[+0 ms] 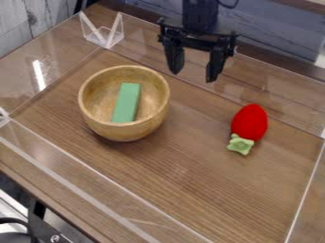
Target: Move the red object to the right side of the table
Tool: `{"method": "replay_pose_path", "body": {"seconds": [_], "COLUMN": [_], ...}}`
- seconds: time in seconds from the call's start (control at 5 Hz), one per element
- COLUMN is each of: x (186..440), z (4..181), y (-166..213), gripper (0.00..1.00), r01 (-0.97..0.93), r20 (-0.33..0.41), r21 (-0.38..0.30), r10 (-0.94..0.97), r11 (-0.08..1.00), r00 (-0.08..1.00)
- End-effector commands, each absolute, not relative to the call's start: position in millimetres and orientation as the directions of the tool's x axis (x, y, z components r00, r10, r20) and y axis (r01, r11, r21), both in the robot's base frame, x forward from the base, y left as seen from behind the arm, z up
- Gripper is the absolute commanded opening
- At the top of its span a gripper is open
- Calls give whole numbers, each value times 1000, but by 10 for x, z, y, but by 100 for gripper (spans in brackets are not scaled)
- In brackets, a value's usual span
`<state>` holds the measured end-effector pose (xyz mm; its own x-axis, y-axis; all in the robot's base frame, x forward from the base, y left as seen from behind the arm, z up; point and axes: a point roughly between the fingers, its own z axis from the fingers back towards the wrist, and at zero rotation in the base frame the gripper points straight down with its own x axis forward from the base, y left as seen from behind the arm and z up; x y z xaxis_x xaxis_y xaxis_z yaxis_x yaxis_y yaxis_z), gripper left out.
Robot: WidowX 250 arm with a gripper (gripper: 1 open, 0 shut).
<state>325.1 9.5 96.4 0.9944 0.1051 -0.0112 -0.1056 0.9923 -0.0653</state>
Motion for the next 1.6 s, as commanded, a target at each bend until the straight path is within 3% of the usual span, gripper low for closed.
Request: {"method": "replay_pose_path", "body": {"seconds": [0.0,0.2,0.6,1.0,1.2,1.4], "x": [3300,3248,3154,3146,3169,3143], "z": [914,907,1141,1253,1263,1140], "y": [55,25,-96,-234,-275,-138], "gripper": [100,100,100,100,100,100], "r01": [-88,-73,-67,28,85,129], "r20": [24,56,135,185,182,164], "r21": [-44,-21,-2,17,24,28], "r10": [89,74,67,-31,-88,-131], "r11": [995,997,998,999,996,991], "r00": [996,996,989,982,979,978]}}
